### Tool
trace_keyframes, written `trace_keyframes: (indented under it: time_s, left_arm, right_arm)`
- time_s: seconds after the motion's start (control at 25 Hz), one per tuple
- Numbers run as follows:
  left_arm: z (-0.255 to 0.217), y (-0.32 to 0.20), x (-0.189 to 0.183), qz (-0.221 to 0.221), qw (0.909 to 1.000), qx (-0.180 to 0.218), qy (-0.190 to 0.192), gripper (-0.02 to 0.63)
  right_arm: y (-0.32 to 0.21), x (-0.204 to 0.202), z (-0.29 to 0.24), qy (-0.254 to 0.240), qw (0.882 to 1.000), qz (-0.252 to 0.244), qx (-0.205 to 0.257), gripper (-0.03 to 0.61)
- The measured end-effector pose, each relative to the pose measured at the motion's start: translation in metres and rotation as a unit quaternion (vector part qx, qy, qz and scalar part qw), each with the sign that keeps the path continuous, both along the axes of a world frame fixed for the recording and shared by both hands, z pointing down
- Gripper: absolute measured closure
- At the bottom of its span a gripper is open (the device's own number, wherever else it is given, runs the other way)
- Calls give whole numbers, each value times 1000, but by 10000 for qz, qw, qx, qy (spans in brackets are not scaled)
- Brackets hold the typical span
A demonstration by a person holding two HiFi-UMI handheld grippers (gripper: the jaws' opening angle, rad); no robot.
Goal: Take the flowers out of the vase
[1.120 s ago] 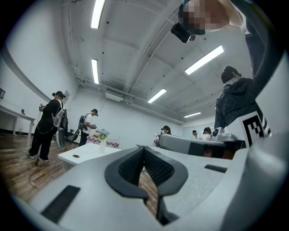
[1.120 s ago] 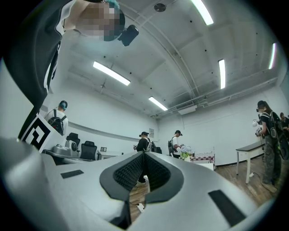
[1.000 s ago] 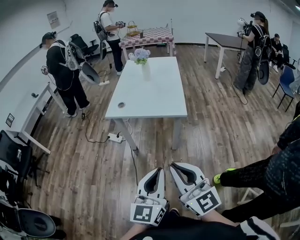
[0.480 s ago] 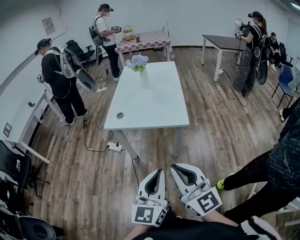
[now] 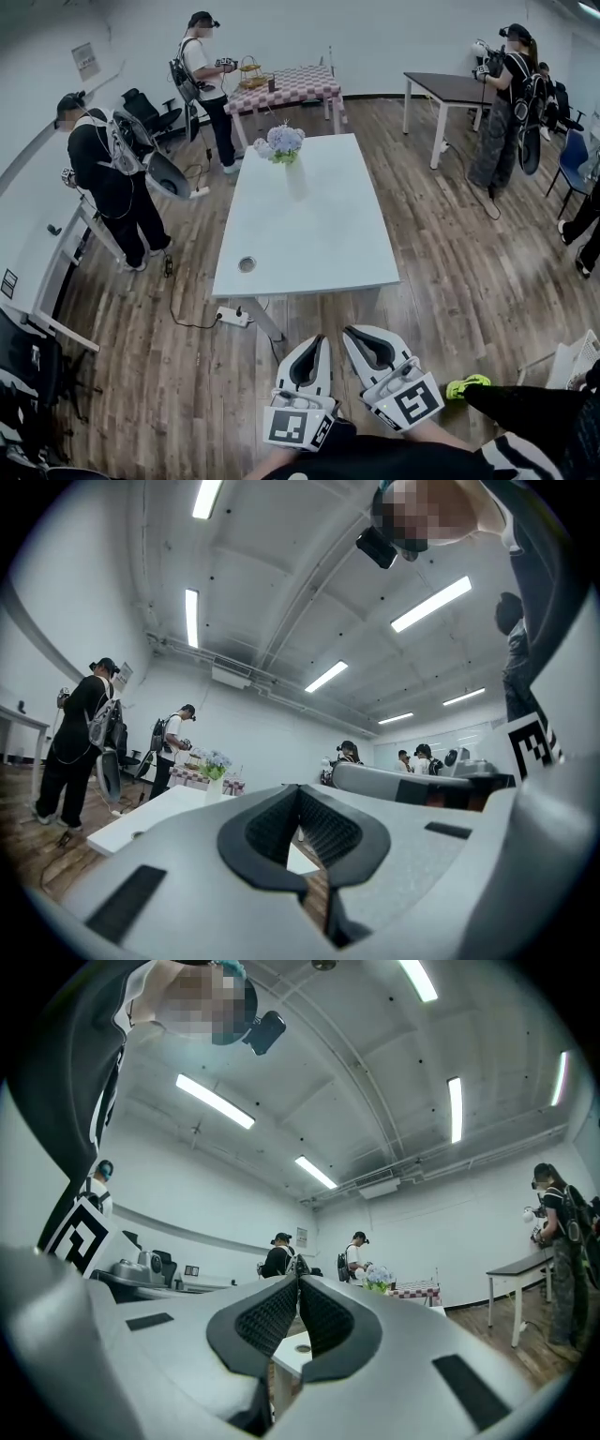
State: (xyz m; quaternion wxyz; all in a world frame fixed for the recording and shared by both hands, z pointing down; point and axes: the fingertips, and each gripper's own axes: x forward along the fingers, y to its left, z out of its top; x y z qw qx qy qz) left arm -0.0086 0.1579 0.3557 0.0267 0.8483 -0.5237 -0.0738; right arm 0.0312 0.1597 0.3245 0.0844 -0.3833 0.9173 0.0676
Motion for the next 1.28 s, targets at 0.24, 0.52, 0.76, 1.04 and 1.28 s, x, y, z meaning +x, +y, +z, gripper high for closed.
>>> trace_keyframes:
  time_s: [0.24,0.52,0.76,1.04,1.28]
  left_arm:
    - [-3,-46,-16,157,9998,67,-28,609]
    - [0,-67,-22,337,9994,-66,-17,609]
    - [2,-78,-29,268,9996,-117,-7,609]
    - [-2,-86,-58,14,10000,-34,65,609]
    - [5,-88,-57,133,9998,-103,44,609]
  right_arm:
    - [-45,-17,0,-44,9999,118,22,555]
    - [-64,-30,7,0,9998,121,-178,555]
    - [-78,-35,4,-3,9999,46,-146,555]
    - [-83,-51,3,-3,9999,-15,-107,555]
    - [-83,-53,11,10,9998,47,-188,555]
